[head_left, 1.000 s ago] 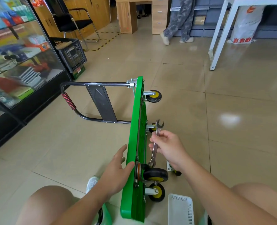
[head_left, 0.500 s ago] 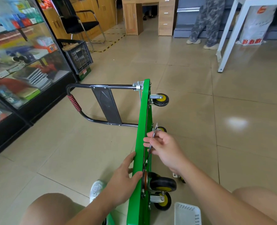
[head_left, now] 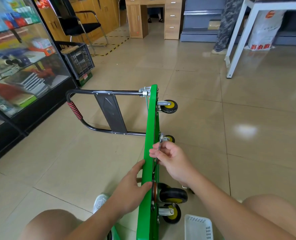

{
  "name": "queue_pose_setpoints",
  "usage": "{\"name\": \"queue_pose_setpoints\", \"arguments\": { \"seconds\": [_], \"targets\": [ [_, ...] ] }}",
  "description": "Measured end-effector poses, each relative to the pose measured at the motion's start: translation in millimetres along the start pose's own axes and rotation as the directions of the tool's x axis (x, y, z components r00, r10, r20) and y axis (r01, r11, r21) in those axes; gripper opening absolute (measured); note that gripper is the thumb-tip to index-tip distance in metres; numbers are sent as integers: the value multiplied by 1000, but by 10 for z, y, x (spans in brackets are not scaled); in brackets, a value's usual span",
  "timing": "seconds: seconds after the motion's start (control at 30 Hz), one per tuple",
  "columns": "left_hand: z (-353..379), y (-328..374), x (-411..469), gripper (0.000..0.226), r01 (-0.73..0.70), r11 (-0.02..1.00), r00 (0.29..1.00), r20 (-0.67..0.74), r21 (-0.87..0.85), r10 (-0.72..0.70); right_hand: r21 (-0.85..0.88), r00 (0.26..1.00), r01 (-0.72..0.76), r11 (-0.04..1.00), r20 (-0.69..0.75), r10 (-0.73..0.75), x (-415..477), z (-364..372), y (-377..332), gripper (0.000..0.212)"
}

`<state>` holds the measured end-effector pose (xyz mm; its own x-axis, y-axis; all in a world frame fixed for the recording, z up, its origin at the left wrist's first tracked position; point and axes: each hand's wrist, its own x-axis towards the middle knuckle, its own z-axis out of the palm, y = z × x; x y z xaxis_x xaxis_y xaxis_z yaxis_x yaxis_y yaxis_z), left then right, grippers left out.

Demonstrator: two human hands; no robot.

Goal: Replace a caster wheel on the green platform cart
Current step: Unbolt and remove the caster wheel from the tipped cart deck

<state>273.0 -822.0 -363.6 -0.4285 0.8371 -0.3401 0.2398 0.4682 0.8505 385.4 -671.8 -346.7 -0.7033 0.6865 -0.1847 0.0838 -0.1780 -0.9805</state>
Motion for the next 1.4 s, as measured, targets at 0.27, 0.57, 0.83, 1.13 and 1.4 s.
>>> {"name": "queue_pose_setpoints", "arguments": {
  "seconds": [0.27, 0.57, 0.83, 1.13, 1.4],
  "targets": [
    [-11, -63, 15, 72, -27, 1000, 1000, 7, -8, 27, -32, 999, 15, 999, -44, -17, -51, 43, 30, 15],
    [22, -101, -78, 71, -22, 998, 999, 33, -58, 24, -190, 995, 77, 979, -52, -89, -110, 75, -53, 24],
    [58, -148, -94, 69, 15, 983, 998, 62, -184, -3, -367, 992, 108, 924, -25, -126, -29, 73, -108, 16],
    [49, -72, -105, 69, 26, 967, 997, 77, -252, -7, -216, 999, -31, 976, -27, 26, 127, -47, -159, 26],
    [56, -112, -79, 69, 16, 956, 996, 92, -292, 11, -184, 999, 43, 982, 9, -42, -62, -60, -93, 16]
  ]
}}
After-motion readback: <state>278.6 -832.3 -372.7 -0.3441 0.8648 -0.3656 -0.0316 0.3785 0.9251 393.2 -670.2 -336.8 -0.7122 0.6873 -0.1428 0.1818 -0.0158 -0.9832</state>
